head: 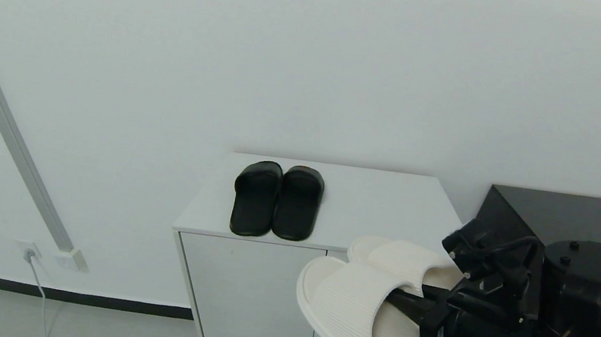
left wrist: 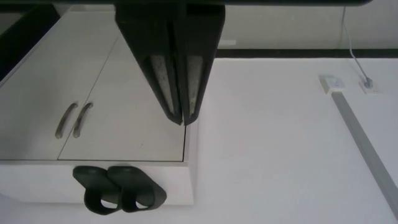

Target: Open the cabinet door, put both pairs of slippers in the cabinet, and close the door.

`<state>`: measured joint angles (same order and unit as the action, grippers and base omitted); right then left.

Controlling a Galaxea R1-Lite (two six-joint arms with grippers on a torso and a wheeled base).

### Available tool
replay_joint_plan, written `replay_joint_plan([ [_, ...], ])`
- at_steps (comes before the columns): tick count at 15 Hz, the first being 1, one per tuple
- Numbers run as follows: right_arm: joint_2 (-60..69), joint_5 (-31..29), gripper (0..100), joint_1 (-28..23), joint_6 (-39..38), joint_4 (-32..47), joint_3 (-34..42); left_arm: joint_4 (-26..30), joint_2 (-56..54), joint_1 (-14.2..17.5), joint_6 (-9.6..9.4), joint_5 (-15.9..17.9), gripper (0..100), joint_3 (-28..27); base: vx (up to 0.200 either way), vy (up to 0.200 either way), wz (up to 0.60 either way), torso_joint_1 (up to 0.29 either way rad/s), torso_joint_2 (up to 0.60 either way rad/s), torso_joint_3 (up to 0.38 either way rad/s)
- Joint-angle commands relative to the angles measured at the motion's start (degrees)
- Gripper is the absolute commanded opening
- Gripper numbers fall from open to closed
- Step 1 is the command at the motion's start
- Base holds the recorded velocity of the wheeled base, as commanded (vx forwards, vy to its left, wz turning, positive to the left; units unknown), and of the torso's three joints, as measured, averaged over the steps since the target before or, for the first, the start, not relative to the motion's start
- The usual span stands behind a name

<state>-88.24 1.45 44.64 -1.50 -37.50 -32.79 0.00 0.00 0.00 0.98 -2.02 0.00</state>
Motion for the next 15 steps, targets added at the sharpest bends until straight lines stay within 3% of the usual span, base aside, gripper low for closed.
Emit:
replay_joint_plan([
  [1, -0.18, 0.04, 0, 0.01, 0.01, -0.03, 0.01, 0.0, 0.09, 0.0, 0.08, 0.0, 100, 0.0, 0.0, 0.0, 0.0, -0.159, 0.37, 0.198],
  [15, -0.27, 0.13, 0, 0.09, 0.8, -0.03, 1.15, 0.0, 0.09, 0.0, -0.01, 0.0, 100, 0.0, 0.0, 0.0, 0.0, -0.206, 0.5, 0.292],
])
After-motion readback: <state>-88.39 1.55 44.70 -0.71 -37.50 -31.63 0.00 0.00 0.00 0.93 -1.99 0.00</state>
